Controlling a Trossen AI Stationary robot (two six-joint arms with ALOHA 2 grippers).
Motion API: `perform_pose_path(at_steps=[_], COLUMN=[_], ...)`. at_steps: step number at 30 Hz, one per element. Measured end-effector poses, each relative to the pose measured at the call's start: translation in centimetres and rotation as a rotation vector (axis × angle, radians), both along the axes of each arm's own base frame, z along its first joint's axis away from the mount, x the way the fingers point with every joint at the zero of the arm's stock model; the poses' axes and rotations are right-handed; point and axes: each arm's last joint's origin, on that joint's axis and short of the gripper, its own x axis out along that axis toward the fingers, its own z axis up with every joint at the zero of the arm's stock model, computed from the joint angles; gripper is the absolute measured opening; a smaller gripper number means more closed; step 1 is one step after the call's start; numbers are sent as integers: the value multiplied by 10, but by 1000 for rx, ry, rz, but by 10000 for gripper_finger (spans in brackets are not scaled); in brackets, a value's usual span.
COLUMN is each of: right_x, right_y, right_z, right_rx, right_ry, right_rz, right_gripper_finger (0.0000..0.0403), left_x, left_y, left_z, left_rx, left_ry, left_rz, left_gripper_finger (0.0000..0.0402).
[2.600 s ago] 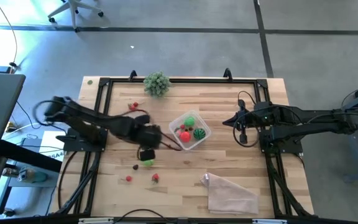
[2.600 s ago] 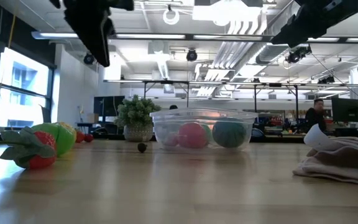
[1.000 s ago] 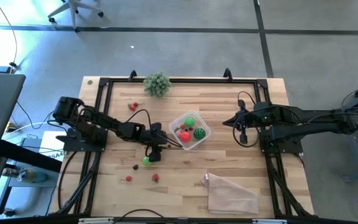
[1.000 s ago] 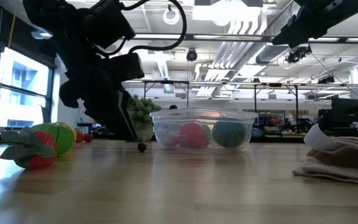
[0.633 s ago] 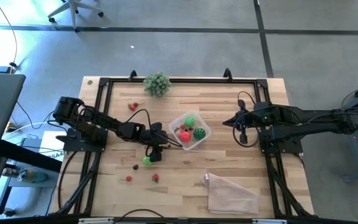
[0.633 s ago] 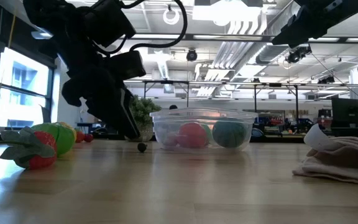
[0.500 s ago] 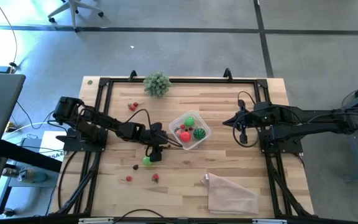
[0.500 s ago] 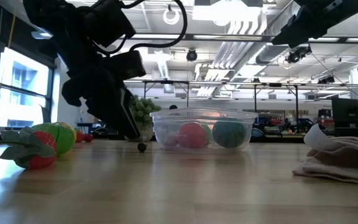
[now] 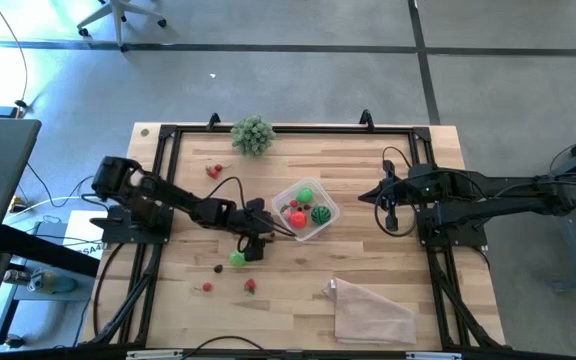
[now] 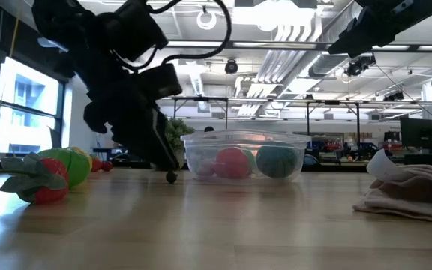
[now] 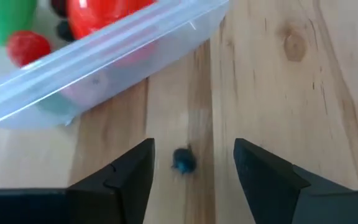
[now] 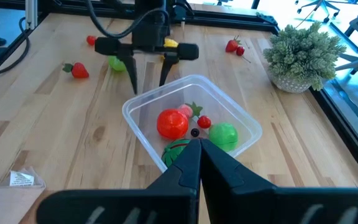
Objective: Pick and placing Produce into tupperware
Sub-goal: Put the blueberry into the transparent bin
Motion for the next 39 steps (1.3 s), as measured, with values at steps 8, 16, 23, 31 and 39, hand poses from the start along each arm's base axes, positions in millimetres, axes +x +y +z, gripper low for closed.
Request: perform_pose_path(at_steps=[8, 16, 23, 31, 39], right_x=[0, 0, 0, 0, 0], right_y=[0, 0, 0, 0, 0], right_z=[0, 0, 0, 0, 0], right_rx=[0, 0, 0, 0, 0], right_ry=[0, -1, -1, -1, -1], right_rz=[0, 0, 0, 1, 0], right_gripper_finger=[0, 0, 0, 0, 0], left_x=[9, 9, 8, 8, 9], left_y=[3, 5, 4, 3, 3], left_z=[-7, -6, -6, -6, -6], left_rx=[24, 36, 12, 2, -3], left_ry=[86, 117, 118, 118, 105], left_rz=[-1, -1, -18, -11, -4], left_gripper_finger=[212, 211, 178, 124, 98])
